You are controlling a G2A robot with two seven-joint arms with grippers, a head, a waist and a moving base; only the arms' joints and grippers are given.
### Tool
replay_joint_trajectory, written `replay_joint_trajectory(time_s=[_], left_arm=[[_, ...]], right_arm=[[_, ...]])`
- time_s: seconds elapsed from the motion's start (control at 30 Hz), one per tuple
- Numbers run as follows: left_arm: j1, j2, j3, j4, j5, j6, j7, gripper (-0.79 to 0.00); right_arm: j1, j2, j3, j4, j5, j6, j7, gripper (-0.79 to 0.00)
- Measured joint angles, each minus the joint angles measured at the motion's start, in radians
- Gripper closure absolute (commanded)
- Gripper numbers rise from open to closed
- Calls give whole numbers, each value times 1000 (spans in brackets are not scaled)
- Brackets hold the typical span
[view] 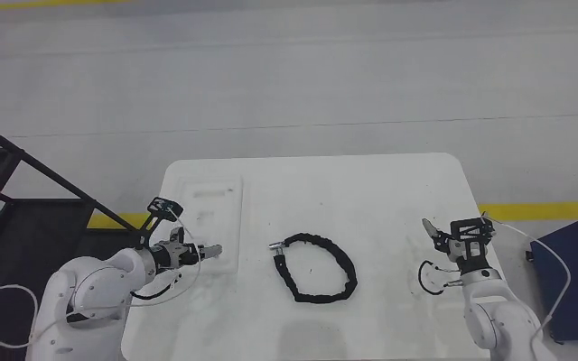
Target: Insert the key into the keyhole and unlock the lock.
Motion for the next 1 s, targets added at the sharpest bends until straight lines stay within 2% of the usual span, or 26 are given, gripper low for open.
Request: replay_joint_trajectory(time_s=[0.2, 0.37, 0.6, 0.73, 0.83, 1.0], left_arm=[[-63, 15, 41, 3, 44, 74, -171, -785], [-150, 21, 126, 21, 5, 180, -291, -785], [-283, 53, 312, 127, 14, 345, -293, -785], [-376, 75, 423, 183, 68, 372, -293, -785], [-426, 91, 476, 197, 94, 387, -293, -785], [-444, 118, 534, 209, 92, 420, -293, -785]], right_arm=[[0, 0, 0, 0, 0, 0, 0, -785], [0, 0, 0, 0, 0, 0, 0, -785], [0, 0, 0, 0, 0, 0, 0, -785], [0, 0, 0, 0, 0, 0, 0, -785], [0, 0, 0, 0, 0, 0, 0, -785], [0, 0, 0, 0, 0, 0, 0, -785]])
